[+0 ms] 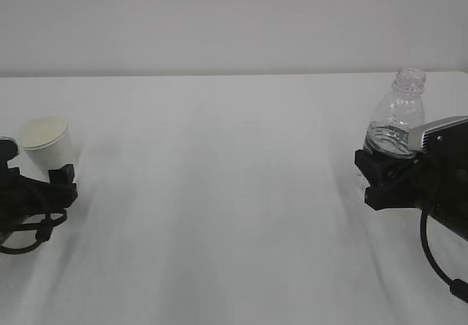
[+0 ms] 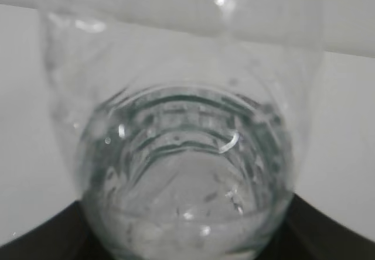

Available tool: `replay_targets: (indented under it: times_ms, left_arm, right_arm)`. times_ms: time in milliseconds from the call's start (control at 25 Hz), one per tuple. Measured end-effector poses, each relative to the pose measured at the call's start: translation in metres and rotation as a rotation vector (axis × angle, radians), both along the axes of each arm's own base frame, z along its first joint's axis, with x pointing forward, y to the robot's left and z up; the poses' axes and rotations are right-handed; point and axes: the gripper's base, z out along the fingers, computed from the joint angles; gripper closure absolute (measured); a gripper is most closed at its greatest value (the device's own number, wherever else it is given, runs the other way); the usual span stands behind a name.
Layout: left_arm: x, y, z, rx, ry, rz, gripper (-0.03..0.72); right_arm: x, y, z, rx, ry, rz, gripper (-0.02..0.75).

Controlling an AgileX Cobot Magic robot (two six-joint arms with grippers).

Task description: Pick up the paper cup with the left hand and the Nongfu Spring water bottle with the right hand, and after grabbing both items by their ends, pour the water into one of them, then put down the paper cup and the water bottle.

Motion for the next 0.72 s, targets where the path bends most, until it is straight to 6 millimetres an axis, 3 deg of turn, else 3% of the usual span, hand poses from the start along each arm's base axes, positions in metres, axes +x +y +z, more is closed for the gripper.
replay_targets:
  times_ms: [240,720]
  left_arm:
    - [0.008,-0.002,-0.004,-0.002,-0.007,0.000,0.004]
    - [0.022,0.022,0.000,-0.002,-0.042,0.045,0.006]
  right_arm:
    - [0.000,0.000,0.000,0.000,0.000,0.000,0.309]
    - [0.000,0.000,0.000,0.000,0.000,-0.002,0.309]
